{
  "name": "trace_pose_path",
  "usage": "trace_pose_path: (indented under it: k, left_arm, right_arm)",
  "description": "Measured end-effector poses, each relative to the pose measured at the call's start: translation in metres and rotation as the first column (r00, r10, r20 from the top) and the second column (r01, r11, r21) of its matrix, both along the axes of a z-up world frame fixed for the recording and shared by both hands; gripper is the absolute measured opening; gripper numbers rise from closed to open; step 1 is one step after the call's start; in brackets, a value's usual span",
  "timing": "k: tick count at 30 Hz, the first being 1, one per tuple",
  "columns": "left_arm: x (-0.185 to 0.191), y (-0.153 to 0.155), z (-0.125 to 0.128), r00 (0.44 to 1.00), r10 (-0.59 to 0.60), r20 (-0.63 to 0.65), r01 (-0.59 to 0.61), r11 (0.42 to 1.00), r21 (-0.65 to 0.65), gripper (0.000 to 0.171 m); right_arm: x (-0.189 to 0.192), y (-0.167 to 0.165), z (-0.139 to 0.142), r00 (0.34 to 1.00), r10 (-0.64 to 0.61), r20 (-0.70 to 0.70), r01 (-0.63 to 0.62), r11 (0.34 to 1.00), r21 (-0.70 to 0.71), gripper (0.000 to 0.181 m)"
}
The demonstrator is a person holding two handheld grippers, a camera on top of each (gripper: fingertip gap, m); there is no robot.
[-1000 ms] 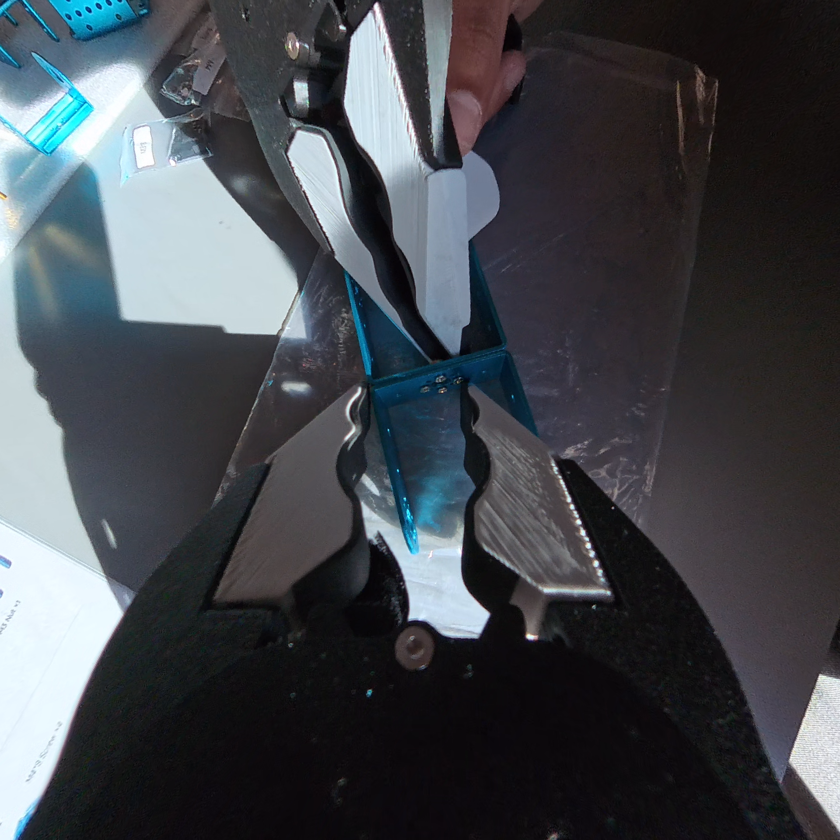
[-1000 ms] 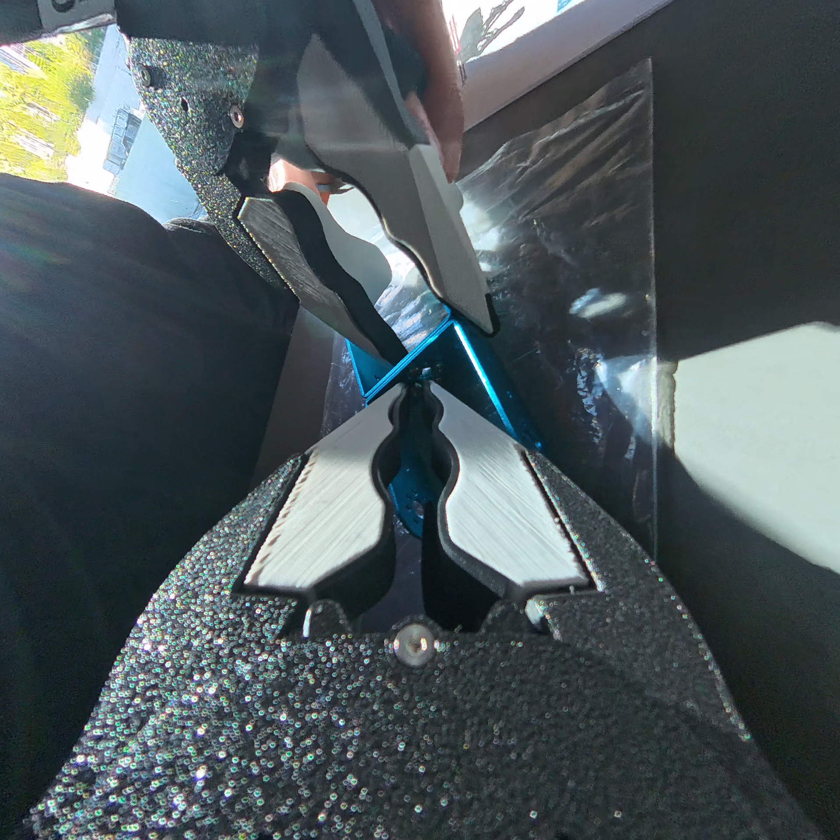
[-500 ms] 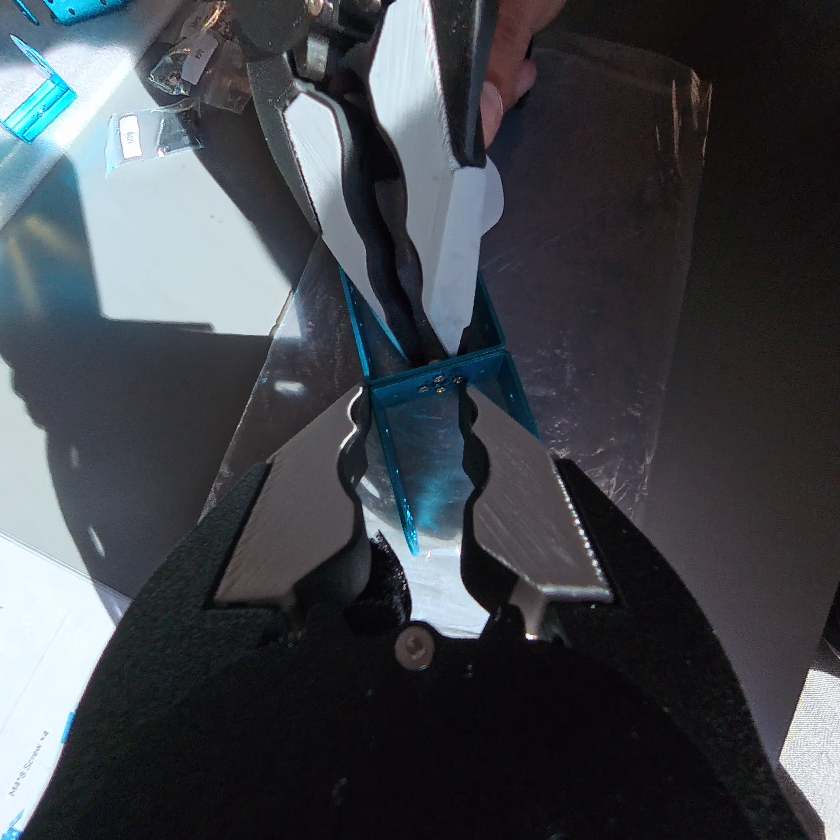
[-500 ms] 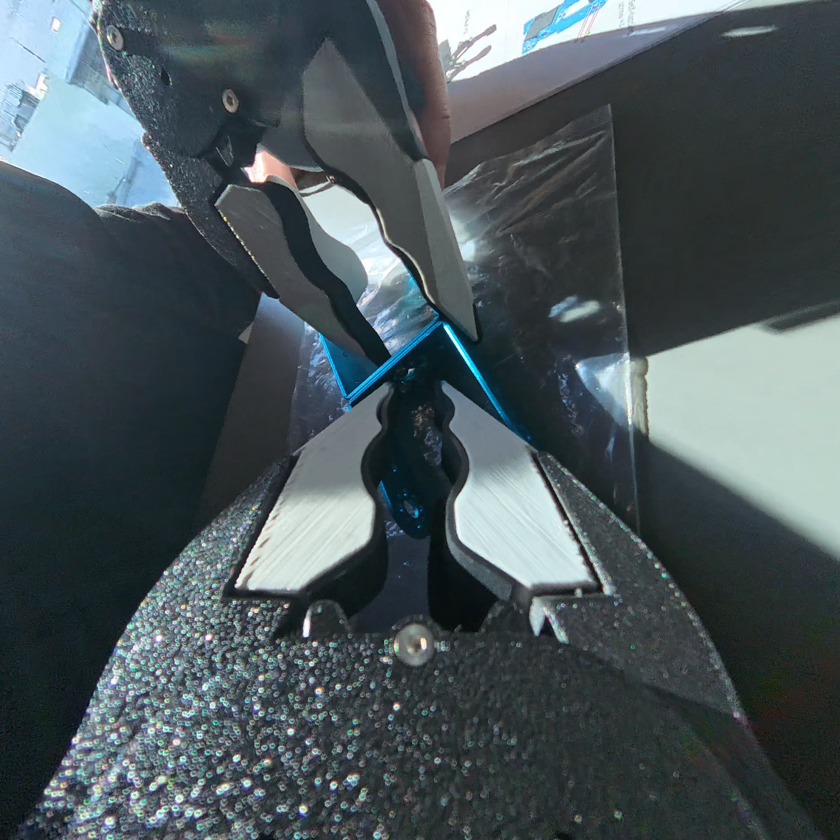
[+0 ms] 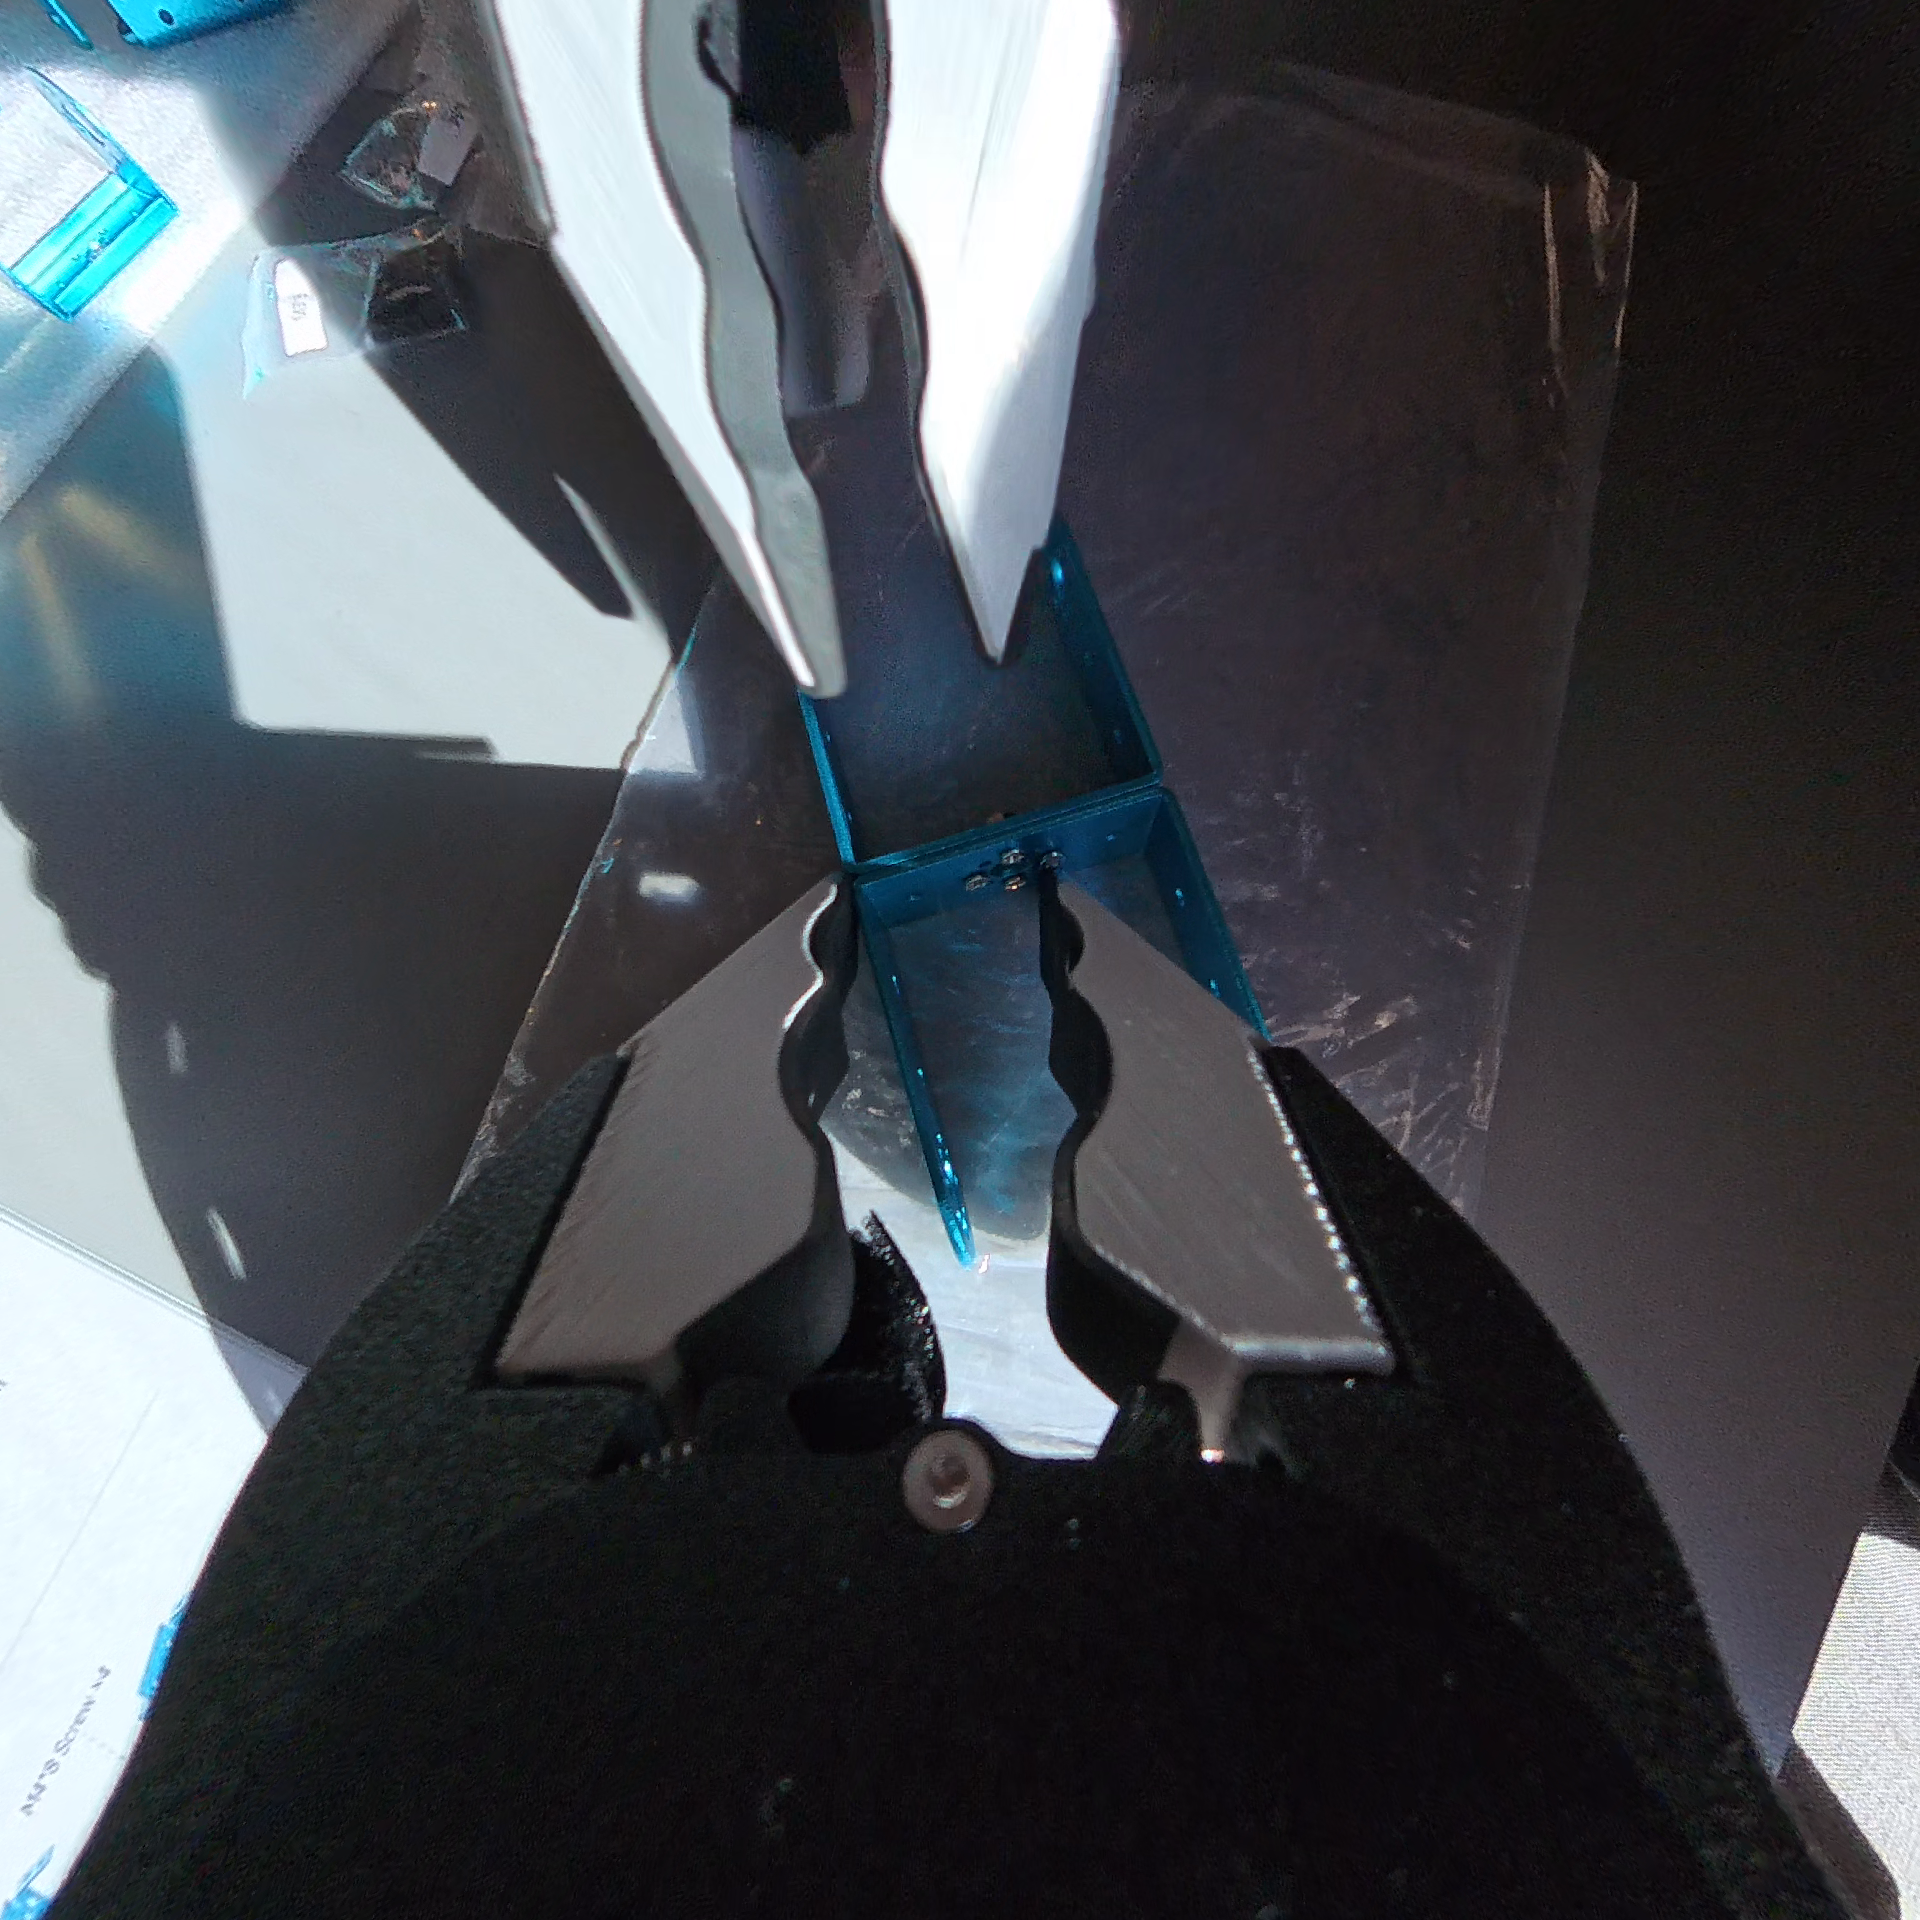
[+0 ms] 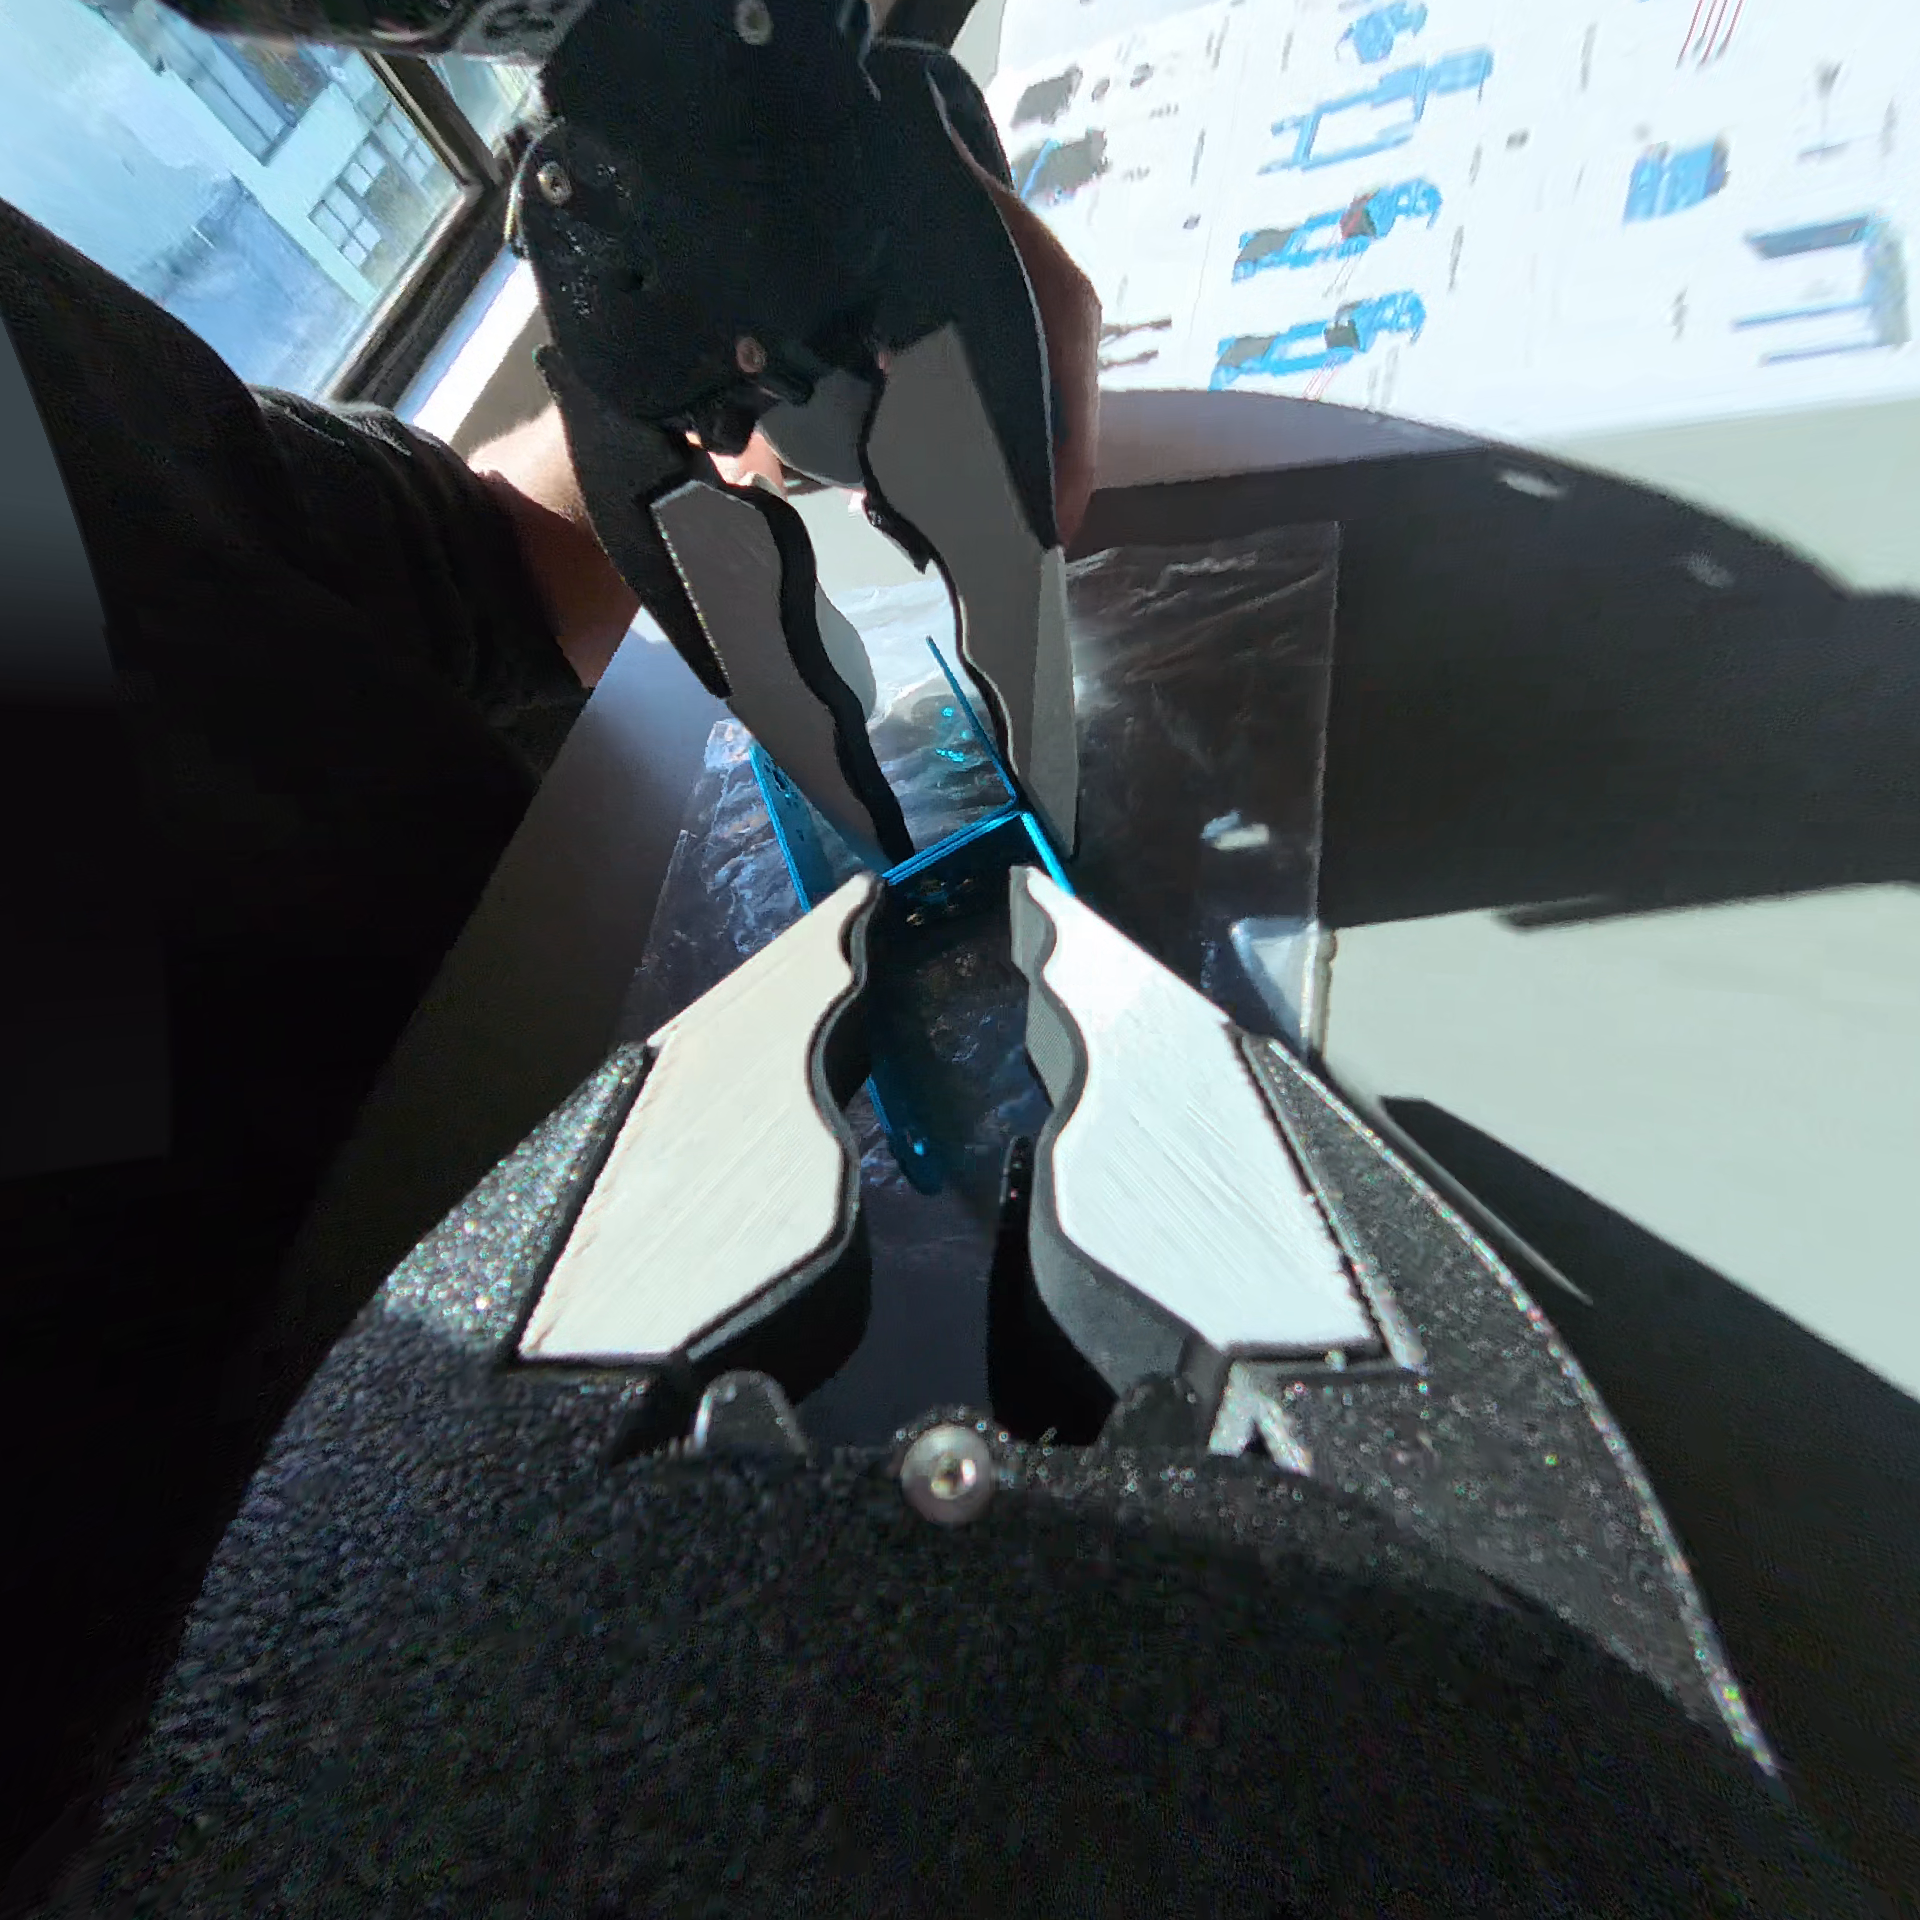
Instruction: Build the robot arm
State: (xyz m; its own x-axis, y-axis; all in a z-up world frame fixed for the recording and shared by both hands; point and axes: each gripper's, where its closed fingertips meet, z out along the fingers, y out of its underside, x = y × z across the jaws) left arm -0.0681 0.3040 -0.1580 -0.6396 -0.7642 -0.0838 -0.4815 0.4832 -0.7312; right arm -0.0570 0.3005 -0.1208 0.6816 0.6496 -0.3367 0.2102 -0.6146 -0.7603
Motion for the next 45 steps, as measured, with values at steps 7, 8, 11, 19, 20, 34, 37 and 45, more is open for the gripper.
trace_pose_path:
  k: [7, 8, 11, 19, 20, 34, 37, 45]
  left_arm:
    - [0.001, -0.001, 0.000, 1.000, -0.006, -0.003, 0.006, 1.000, -0.003, 0.034]
    - [0.001, -0.001, 0.000, 1.000, -0.008, -0.002, 0.008, 1.000, -0.002, 0.035]
    - [0.001, -0.001, 0.000, 1.000, -0.009, -0.004, 0.009, 1.000, -0.004, 0.035]
    - [0.001, -0.002, -0.001, 0.999, -0.011, -0.035, 0.009, 0.999, -0.032, 0.034]
    - [0.001, -0.003, -0.001, 0.999, -0.011, -0.036, 0.010, 0.999, -0.033, 0.034]
    - [0.001, -0.003, -0.001, 1.000, -0.011, -0.028, 0.011, 1.000, -0.025, 0.033]
    - [0.001, -0.003, -0.001, 1.000, -0.010, -0.021, 0.009, 1.000, -0.018, 0.033]
    - [0.001, -0.003, -0.001, 1.000, -0.010, -0.029, 0.010, 1.000, -0.025, 0.032]
  right_arm:
    - [0.012, 0.006, -0.012, 0.940, 0.190, 0.283, -0.220, 0.972, 0.081, 0.053]
    - [0.013, 0.010, -0.016, 0.926, 0.206, 0.316, -0.243, 0.966, 0.082, 0.053]
    - [0.007, 0.002, -0.025, 0.887, 0.337, 0.314, -0.345, 0.938, -0.034, 0.050]
    - [-0.009, 0.002, -0.037, 0.837, 0.416, 0.354, -0.417, 0.905, -0.077, 0.050]
    - [-0.010, 0.003, -0.036, 0.844, 0.409, 0.348, -0.412, 0.909, -0.071, 0.049]
    - [-0.010, 0.005, -0.032, 0.859, 0.393, 0.327, -0.395, 0.916, -0.065, 0.043]
    - [-0.007, 0.011, -0.025, 0.889, 0.369, 0.271, -0.367, 0.928, -0.063, 0.042]
    - [-0.011, 0.003, -0.038, 0.849, 0.403, 0.342, -0.402, 0.912, -0.076, 0.047]
